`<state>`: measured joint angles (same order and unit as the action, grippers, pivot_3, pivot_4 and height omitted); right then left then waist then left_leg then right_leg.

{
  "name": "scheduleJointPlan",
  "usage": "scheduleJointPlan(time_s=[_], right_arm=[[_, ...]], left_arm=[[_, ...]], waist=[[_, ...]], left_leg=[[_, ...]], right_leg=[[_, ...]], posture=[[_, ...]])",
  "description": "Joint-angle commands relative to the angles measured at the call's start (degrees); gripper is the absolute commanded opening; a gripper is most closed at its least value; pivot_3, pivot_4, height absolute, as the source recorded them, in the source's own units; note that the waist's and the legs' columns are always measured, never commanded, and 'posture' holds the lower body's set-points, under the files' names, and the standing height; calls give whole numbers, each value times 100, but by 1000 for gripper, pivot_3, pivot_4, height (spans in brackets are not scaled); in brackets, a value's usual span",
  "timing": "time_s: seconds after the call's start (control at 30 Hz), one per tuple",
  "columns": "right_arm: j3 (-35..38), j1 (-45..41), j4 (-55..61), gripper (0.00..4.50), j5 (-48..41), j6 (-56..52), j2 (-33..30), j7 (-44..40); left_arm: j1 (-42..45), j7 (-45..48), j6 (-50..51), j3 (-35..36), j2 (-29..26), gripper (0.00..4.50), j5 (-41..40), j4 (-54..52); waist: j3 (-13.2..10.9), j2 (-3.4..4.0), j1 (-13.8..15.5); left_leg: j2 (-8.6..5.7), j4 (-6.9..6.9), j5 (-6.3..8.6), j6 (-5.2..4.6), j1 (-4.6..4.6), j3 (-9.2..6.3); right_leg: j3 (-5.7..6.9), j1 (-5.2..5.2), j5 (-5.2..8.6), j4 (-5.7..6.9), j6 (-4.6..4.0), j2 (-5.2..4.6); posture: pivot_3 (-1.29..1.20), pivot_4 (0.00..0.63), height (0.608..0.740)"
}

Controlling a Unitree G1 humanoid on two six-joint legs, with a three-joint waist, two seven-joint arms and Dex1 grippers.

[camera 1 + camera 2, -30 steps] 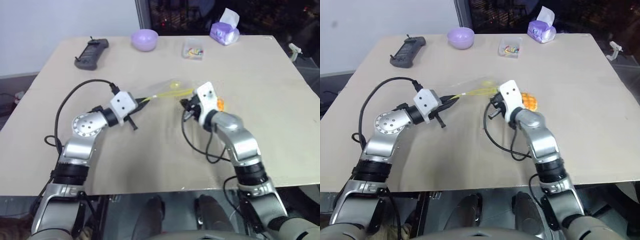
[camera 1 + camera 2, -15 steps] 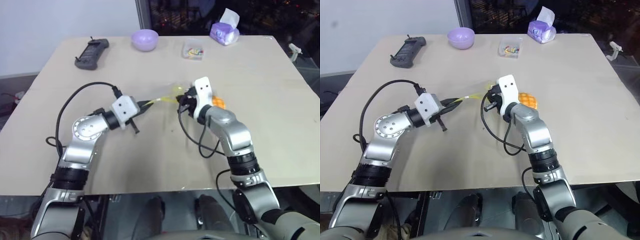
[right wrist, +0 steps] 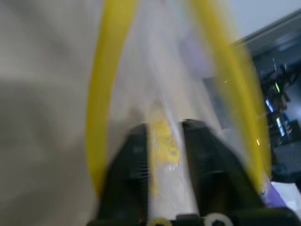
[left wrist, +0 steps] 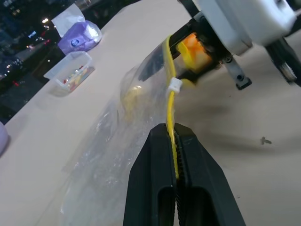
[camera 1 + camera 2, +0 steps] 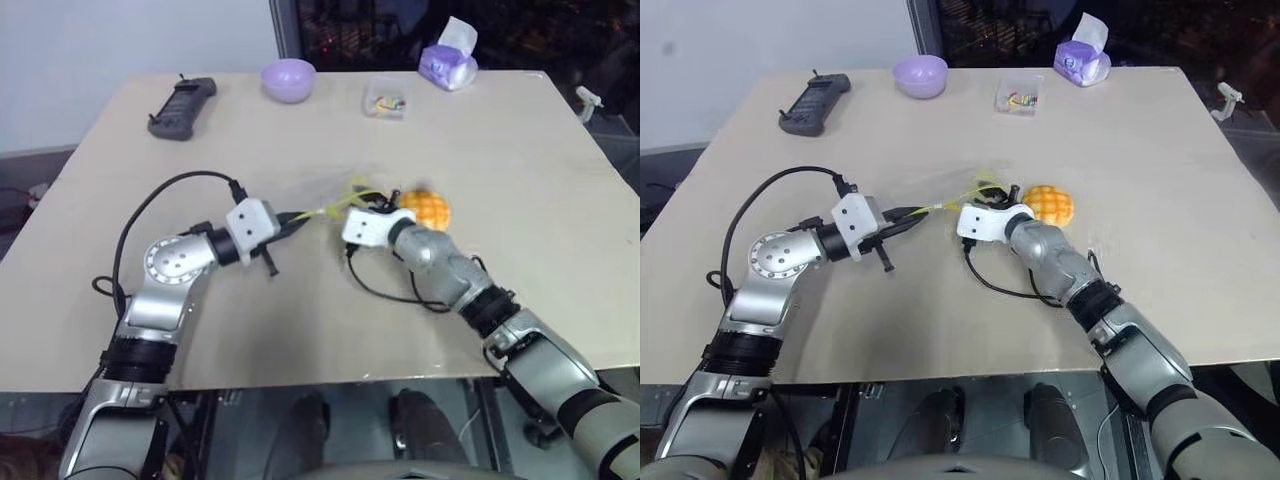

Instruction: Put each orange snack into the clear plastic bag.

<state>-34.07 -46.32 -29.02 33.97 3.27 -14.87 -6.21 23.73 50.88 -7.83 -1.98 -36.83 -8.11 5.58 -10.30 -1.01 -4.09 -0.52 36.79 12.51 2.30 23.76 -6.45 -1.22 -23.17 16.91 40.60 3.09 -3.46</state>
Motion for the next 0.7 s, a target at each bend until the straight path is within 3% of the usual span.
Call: scheduleJointPlan(time_s=[0.03, 0.1, 0.13, 0.3, 0.5, 0.7], right_arm=[[24, -157, -51, 3211, 226, 337, -10, 136], [85, -128, -70, 4352, 269, 410, -37, 110], [153, -90, 18, 4442, 252, 416, -86, 45], [742, 348, 1039, 4442, -426, 233, -392, -808], [1588, 945, 2446, 4442, -1364, -810, -598, -1856], [2504, 1527, 2984, 4442, -2086, -2382, -294, -1815]], left_arm=[[76, -67, 28, 148, -46, 0, -23, -20], [124, -156, 107, 168, -20, 0, 3, 55], [184, -268, 213, 191, 0, 0, 42, 137], [447, -766, 438, 275, 39, 0, 265, 597], [597, -861, 431, 322, 105, 0, 224, 813], [636, -921, 448, 306, 178, 0, 217, 809]], waist=[[0, 0, 5], [0, 0, 12], [0, 0, 12], [0, -1, 53], [1, -1, 23], [1, -1, 35]], left_leg=[[0, 0, 0, 0, 0, 0], [0, 0, 0, 0, 0, -1], [0, 0, 0, 0, 0, -1], [-2, 7, 0, -1, 6, -10], [1, 8, 1, -1, 6, -9], [0, 9, 1, -1, 5, -7]], right_leg=[[0, 0, 0, 0, 0, 0], [0, 0, 0, 0, 0, 0], [0, 0, 0, 0, 0, 0], [9, 1, 0, 0, 0, 0], [8, 1, 0, 1, 0, 1], [6, 3, 0, 3, 0, 0]], posture=[[0, 150, 718], [0, 150, 718], [0, 150, 718], [0, 150, 718], [0, 150, 718], [0, 150, 718]])
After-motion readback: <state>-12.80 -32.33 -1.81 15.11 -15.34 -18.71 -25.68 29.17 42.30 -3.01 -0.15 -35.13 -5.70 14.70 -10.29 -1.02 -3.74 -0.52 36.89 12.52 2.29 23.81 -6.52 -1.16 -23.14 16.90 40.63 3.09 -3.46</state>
